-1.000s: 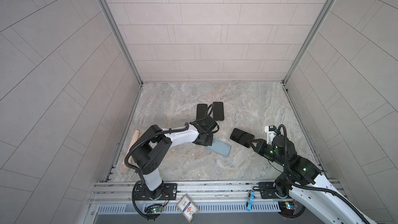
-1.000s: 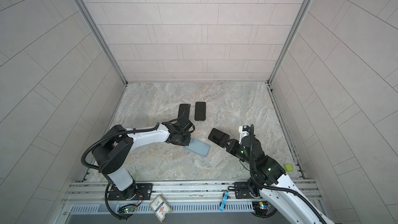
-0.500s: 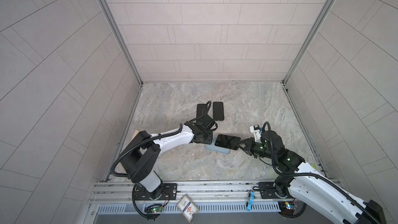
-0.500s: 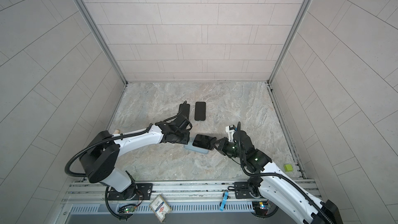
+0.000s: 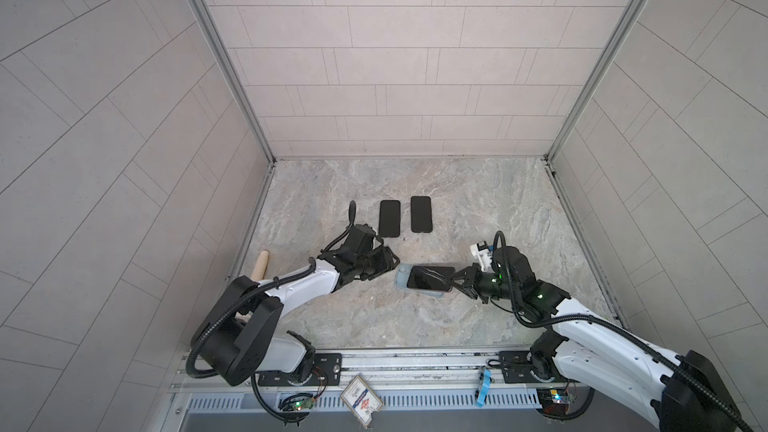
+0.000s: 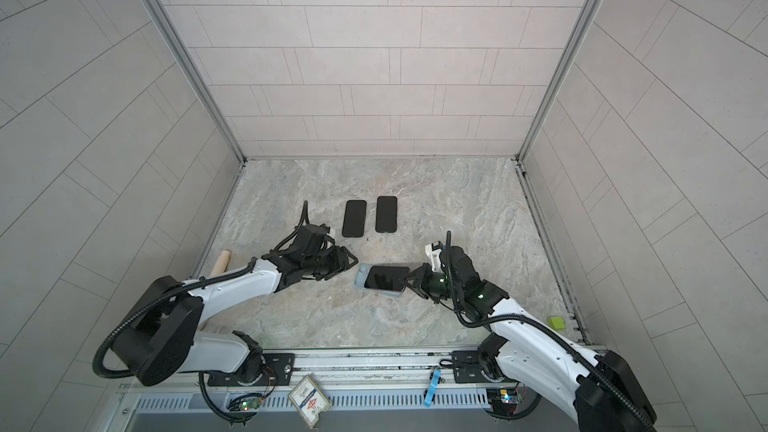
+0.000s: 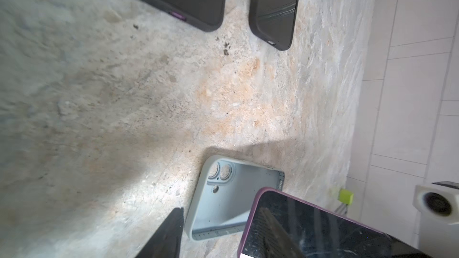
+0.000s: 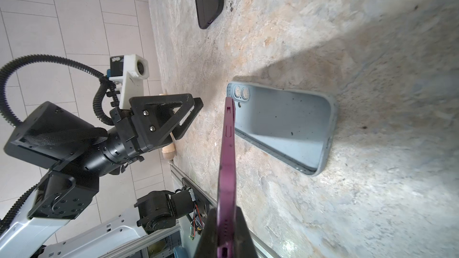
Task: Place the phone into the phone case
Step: 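Hold the case with the left gripper while the right gripper lowers the phone onto it, then lay the purple-framed phone into the case with the right gripper while the left holds it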
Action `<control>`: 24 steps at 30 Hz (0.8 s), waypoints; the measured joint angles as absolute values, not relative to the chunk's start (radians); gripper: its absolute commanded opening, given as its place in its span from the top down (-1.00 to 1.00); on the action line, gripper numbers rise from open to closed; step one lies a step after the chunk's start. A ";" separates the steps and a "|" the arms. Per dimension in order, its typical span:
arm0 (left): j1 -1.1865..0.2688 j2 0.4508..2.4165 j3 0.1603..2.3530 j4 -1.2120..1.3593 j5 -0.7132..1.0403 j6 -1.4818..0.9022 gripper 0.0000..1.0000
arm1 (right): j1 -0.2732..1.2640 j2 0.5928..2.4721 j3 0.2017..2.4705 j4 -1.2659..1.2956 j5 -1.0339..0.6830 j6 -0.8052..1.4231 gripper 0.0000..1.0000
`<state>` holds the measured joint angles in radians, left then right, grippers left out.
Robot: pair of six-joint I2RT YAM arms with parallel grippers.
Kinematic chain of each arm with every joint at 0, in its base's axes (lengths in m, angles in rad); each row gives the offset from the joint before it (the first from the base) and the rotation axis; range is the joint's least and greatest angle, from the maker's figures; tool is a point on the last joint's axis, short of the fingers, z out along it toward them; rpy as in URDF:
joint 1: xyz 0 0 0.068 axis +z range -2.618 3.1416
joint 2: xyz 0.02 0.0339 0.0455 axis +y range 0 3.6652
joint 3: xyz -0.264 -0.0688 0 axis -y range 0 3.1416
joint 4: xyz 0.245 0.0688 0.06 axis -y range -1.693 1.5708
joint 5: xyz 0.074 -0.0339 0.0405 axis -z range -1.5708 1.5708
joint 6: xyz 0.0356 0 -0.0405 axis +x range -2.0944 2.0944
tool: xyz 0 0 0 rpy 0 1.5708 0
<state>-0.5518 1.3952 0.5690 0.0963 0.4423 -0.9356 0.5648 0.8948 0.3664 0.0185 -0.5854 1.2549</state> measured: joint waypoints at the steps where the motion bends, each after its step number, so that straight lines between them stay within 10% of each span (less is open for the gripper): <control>1: -0.549 1.404 0.556 0.128 0.466 -0.954 -0.12 | 0.565 0.908 0.366 0.027 -0.587 1.253 1.00; 24: -0.548 1.470 0.534 0.216 0.546 -0.986 -0.11 | 0.558 1.084 0.389 0.141 -0.604 1.209 1.00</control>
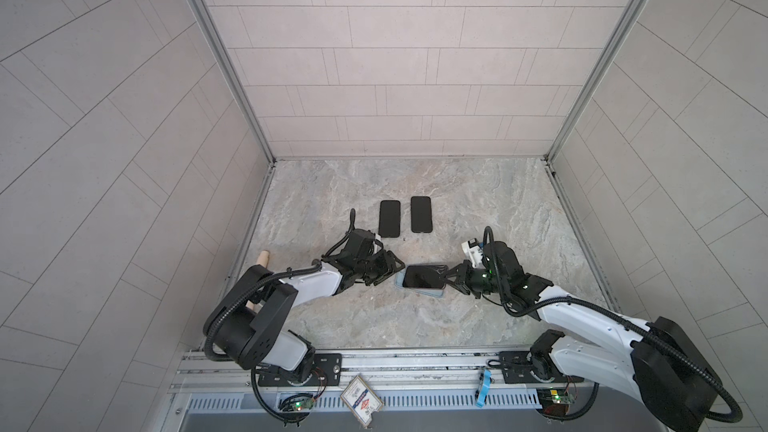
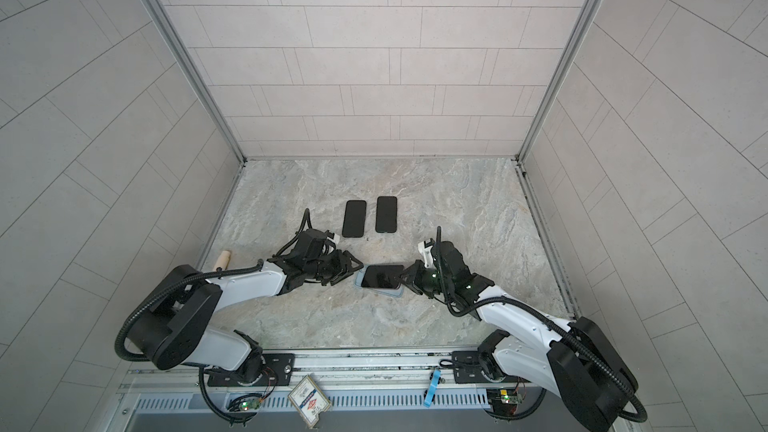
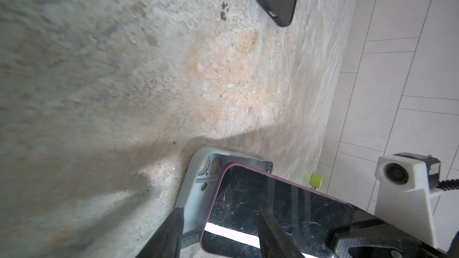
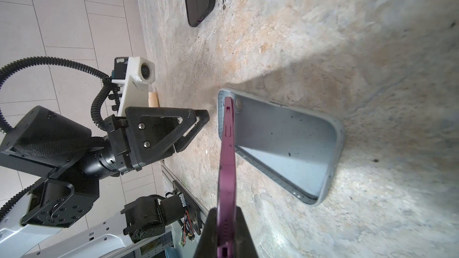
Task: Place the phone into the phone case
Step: 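Lay the purple-framed phone into the case with the right gripper while the left holds it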
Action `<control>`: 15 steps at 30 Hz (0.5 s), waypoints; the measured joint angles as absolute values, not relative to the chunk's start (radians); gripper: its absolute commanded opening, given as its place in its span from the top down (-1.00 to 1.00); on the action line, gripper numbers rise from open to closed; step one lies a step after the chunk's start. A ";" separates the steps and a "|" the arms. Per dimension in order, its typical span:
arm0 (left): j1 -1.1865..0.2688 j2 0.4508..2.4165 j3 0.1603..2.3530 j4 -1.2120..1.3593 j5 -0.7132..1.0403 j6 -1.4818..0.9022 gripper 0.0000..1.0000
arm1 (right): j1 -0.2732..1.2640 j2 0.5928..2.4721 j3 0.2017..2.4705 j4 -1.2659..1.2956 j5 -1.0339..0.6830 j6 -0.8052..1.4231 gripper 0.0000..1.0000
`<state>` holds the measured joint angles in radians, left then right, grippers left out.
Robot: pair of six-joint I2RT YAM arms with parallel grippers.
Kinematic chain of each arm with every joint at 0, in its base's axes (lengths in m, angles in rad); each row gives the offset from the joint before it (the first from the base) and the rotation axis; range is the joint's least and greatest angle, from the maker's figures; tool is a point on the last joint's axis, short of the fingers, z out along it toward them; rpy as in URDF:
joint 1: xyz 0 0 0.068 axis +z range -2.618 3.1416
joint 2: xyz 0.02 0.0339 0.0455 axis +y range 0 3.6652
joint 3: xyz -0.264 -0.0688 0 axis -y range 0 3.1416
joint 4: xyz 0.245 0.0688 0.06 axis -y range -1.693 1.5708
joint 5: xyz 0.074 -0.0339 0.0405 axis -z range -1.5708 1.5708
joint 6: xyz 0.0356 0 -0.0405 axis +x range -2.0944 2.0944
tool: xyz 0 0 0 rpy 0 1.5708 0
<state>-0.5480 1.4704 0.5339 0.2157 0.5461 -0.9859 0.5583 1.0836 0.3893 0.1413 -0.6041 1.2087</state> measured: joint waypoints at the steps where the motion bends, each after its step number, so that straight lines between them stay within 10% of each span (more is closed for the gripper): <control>1: -0.548 1.472 0.534 0.213 0.546 -0.986 -0.11 | 0.557 1.094 0.391 0.143 -0.606 1.208 1.00; 15: -0.547 1.510 0.534 0.250 0.569 -0.994 -0.11 | 0.547 1.195 0.444 0.149 -0.645 1.189 1.00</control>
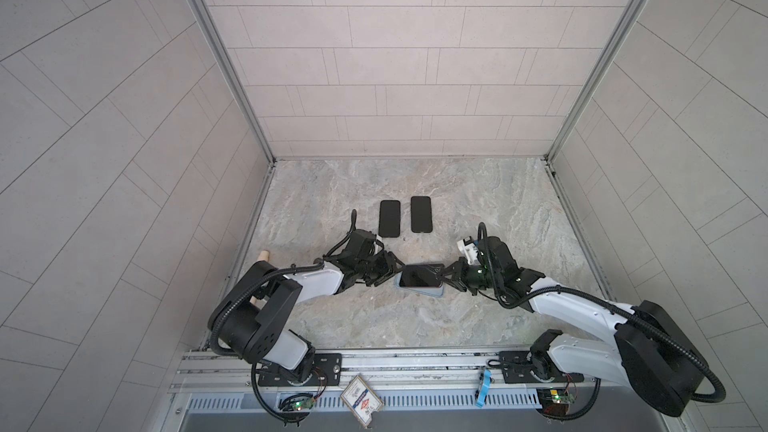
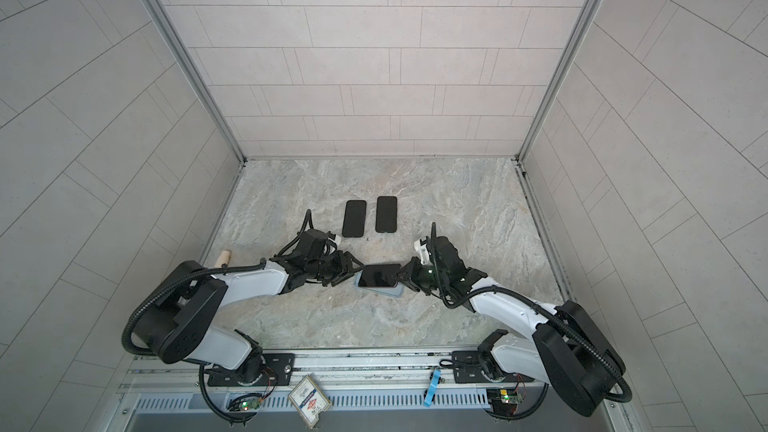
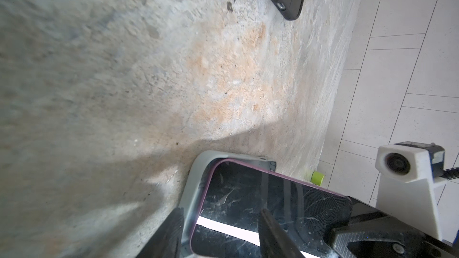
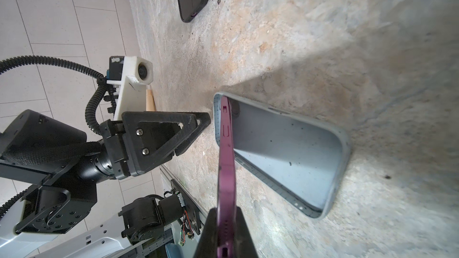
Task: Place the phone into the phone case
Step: 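Lay the purple-framed phone into the case with the right gripper while the left holds it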
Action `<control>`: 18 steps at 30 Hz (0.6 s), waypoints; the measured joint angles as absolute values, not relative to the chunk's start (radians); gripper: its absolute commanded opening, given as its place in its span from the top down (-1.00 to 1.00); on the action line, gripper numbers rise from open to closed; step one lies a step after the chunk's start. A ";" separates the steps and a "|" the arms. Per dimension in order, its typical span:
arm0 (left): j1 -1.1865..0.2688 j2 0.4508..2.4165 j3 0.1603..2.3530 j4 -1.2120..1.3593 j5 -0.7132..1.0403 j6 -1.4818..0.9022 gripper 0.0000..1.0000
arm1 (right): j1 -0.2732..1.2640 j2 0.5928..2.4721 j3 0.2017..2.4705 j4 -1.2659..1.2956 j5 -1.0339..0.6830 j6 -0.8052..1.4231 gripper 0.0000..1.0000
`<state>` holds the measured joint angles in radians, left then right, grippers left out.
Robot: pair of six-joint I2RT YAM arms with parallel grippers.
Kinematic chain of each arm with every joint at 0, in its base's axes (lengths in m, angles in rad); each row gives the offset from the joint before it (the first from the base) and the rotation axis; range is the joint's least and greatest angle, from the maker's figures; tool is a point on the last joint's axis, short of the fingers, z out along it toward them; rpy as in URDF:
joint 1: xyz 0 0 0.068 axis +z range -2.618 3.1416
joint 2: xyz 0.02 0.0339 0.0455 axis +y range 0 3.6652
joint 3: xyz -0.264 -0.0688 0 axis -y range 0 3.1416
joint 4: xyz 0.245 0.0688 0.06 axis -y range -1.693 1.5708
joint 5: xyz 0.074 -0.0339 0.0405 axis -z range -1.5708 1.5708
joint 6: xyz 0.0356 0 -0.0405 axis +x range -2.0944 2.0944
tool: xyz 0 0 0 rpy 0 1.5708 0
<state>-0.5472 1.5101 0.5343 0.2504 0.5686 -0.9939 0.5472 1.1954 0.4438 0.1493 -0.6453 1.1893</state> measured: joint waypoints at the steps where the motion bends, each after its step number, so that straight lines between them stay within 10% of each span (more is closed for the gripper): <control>1: -0.547 1.515 0.534 0.256 0.571 -0.995 -0.11 | 0.544 1.205 0.450 0.149 -0.650 1.187 1.00; 18: -0.540 1.565 0.527 0.322 0.588 -1.013 -0.11 | 0.522 1.299 0.514 0.127 -0.697 1.159 0.79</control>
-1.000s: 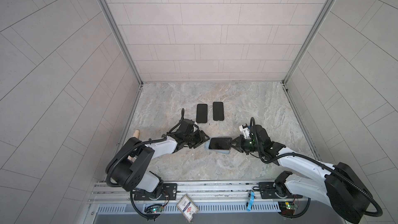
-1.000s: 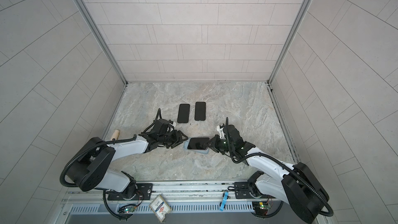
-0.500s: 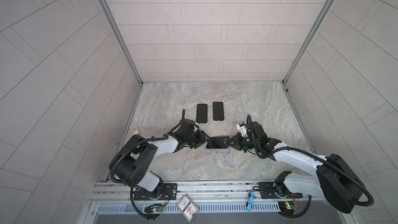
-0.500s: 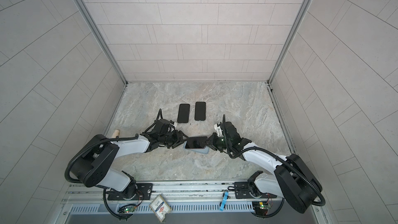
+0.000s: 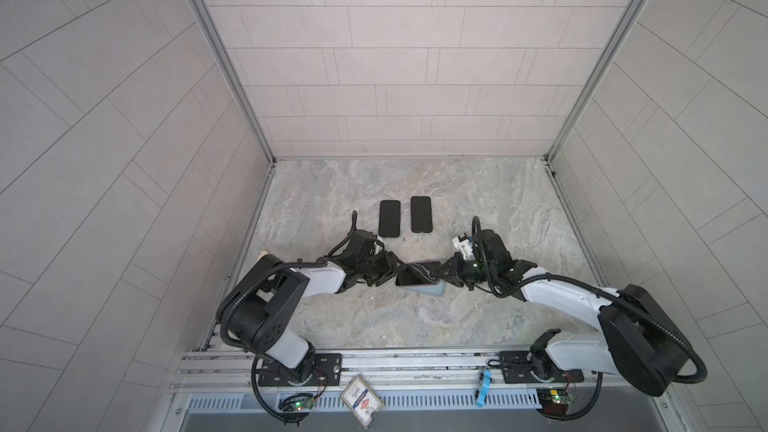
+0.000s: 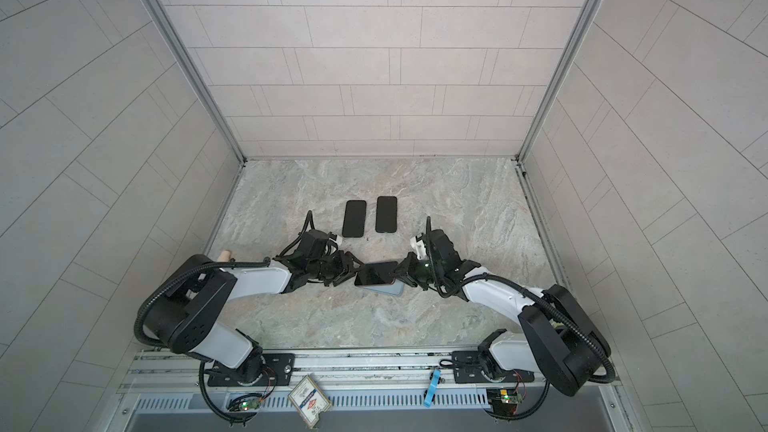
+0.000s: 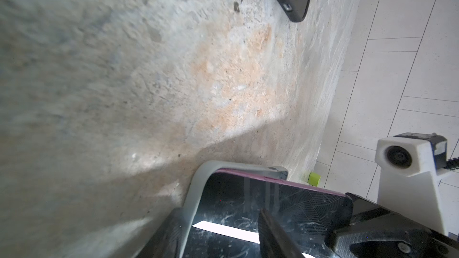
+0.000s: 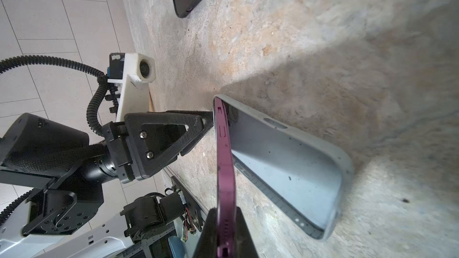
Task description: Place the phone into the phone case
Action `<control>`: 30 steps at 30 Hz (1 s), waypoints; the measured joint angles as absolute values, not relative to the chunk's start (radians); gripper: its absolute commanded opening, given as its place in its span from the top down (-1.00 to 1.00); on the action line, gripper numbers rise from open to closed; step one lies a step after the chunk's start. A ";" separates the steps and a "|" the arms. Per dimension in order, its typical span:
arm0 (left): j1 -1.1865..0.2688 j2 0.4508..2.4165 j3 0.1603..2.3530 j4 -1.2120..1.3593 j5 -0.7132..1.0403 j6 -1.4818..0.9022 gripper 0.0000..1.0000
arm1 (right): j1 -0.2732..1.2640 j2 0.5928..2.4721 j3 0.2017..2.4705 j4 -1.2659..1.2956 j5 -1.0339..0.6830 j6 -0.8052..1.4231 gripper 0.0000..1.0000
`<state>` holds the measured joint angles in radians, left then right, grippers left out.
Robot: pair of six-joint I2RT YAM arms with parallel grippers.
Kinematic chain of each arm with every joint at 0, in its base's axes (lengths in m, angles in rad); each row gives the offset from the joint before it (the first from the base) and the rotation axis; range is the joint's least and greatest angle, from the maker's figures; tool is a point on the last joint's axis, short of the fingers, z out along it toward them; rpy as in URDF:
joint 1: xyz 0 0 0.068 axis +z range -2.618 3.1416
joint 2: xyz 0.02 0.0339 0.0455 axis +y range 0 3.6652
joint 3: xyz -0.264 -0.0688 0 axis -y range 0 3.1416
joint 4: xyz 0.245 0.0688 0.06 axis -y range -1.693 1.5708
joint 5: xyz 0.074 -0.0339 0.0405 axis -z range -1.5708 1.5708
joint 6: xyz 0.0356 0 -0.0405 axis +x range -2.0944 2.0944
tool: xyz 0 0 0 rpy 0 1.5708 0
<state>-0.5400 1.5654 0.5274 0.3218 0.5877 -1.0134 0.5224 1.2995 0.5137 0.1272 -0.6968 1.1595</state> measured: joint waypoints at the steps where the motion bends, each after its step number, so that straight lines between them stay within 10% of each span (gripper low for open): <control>1: -0.539 1.569 0.526 0.326 0.588 -1.015 -0.11 | 0.522 1.303 0.516 0.127 -0.699 1.159 0.79; 15: -0.530 1.583 0.505 0.382 0.597 -1.033 -0.02 | 0.517 1.373 0.553 0.008 -0.667 1.089 0.50; 21: -0.530 1.585 0.503 0.391 0.608 -1.040 -0.01 | 0.517 1.375 0.622 -0.118 -0.633 1.018 -0.26; 30: -0.530 1.579 0.491 0.393 0.614 -1.040 -0.01 | 0.518 1.306 0.737 -0.352 -0.526 0.879 0.05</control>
